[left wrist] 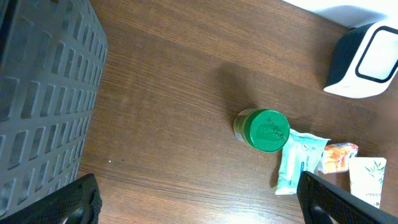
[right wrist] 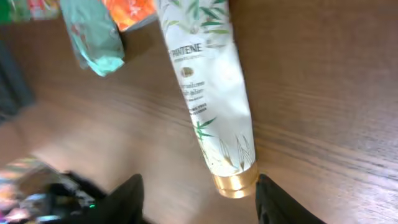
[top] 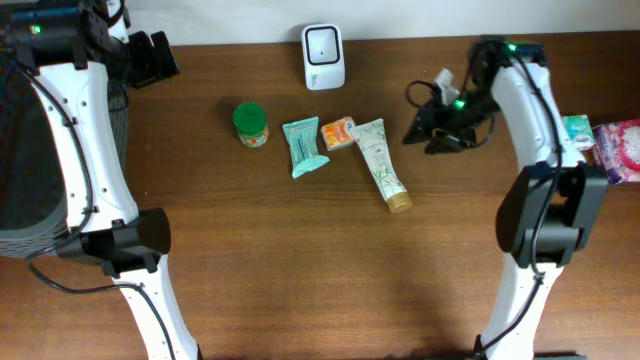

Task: Scan the item barcode
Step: 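Lift the Pantene tube with the right gripper and reorient it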

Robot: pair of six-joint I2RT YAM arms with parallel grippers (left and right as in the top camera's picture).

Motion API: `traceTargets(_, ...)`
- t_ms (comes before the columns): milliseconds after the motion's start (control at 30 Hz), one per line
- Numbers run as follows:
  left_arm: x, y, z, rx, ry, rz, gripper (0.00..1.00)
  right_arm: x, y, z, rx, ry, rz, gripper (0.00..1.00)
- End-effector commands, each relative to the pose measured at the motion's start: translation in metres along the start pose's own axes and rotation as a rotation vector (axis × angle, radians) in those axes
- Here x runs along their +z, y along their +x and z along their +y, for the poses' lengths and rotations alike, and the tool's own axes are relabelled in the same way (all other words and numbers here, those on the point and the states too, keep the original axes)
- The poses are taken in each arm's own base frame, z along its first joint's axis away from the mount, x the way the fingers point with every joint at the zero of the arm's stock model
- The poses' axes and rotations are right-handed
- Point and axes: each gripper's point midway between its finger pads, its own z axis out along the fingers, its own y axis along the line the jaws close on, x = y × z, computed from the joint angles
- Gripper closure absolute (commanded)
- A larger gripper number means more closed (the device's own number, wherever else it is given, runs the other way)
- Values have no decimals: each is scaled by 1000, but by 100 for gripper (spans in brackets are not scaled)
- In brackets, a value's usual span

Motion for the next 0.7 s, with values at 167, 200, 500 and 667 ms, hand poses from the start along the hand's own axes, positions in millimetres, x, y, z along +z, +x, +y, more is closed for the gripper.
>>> traceTargets(167,-20,-4,1,-2,-1,-48,1,50,0,17,-185,576,-37,51)
traceTargets(200,-20,-4,1,-2,-1,-48,1,58,-1,21,-203,573,-44,51)
traceTargets(500,-20,-4,1,-2,-1,-48,1,116,0,-16,-222,605,-65,51)
traceTargets(667,-20,-4,1,-2,-1,-48,1,112,-1,-14,-196,602,-74,77)
